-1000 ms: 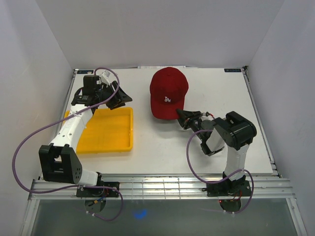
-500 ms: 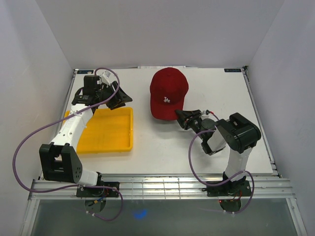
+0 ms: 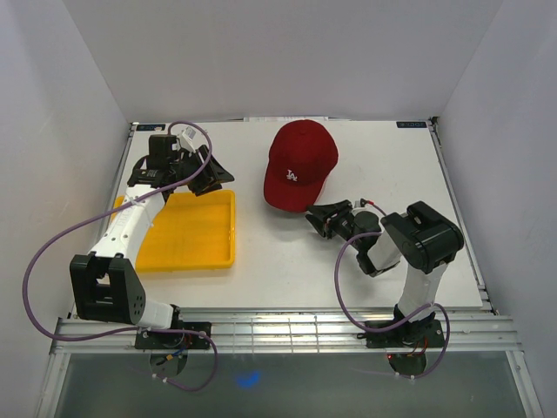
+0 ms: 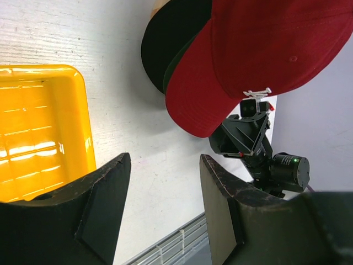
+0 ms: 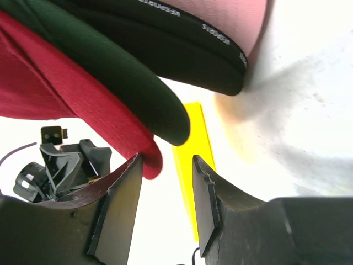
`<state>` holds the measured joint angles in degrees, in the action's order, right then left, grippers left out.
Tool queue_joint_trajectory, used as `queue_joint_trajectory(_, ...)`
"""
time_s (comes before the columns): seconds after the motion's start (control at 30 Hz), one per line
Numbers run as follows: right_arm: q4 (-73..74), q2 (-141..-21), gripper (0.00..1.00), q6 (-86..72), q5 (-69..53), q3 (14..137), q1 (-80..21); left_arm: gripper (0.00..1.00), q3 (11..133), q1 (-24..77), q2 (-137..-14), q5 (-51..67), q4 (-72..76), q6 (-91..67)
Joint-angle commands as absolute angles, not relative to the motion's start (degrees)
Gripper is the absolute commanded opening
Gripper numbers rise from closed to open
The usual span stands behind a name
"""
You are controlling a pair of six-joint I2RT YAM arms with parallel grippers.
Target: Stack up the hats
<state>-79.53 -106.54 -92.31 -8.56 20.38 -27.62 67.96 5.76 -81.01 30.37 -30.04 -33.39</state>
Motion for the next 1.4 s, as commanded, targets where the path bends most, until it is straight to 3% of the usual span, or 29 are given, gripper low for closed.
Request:
queue_joint_trajectory(0.0, -74.27, -106.17, 0.46, -89.47, -9.4, 19.25, -27.6, 0.63, 67.76, 6.06, -79.72, 30.06, -30.06, -32.43)
queue_joint_trajectory(0.3, -67.16, -99.5, 0.48, -85.96, -10.37, 19.77, -25.49, 0.63, 68.11, 5.98, -79.81, 30.15, -30.15, -32.35)
queue_joint_trajectory(0.53, -52.06, -85.99, 0.5, -79.55, -10.28, 21.26, -23.82, 0.64, 69.34, 6.06, -79.19, 29.88, -31.46, -31.2)
queue_joint_trajectory(0.9, -9.35, -60.77, 0.67, -49.24, -9.68, 33.47, -21.1, 0.68, 70.74, 6.06, -73.48, 31.29, -34.1, -29.36)
queue_joint_trajectory(0.97, -3.81, -57.24, 0.77, -45.2, -7.83, 37.42, -20.83, 0.68, 71.1, 6.06, -71.82, 31.11, -35.15, -28.83)
queue_joint_trajectory(1.0, 1.18, -54.08, 0.9, -41.26, -7.3, 38.92, -20.74, 0.68, 71.1, 6.06, -71.28, 30.85, -35.42, -28.65)
queue_joint_trajectory(1.23, 24.93, -46.94, 0.89, -29.36, 2.18, 53.69, -20.74, 0.68, 71.45, 6.24, -65.22, 29.37, -40.41, -26.55)
queue_joint_trajectory(1.37, 29.18, -44.04, 0.89, -26.11, 4.75, 58.35, -20.74, 0.68, 71.72, 6.24, -63.28, 28.83, -42.36, -26.01)
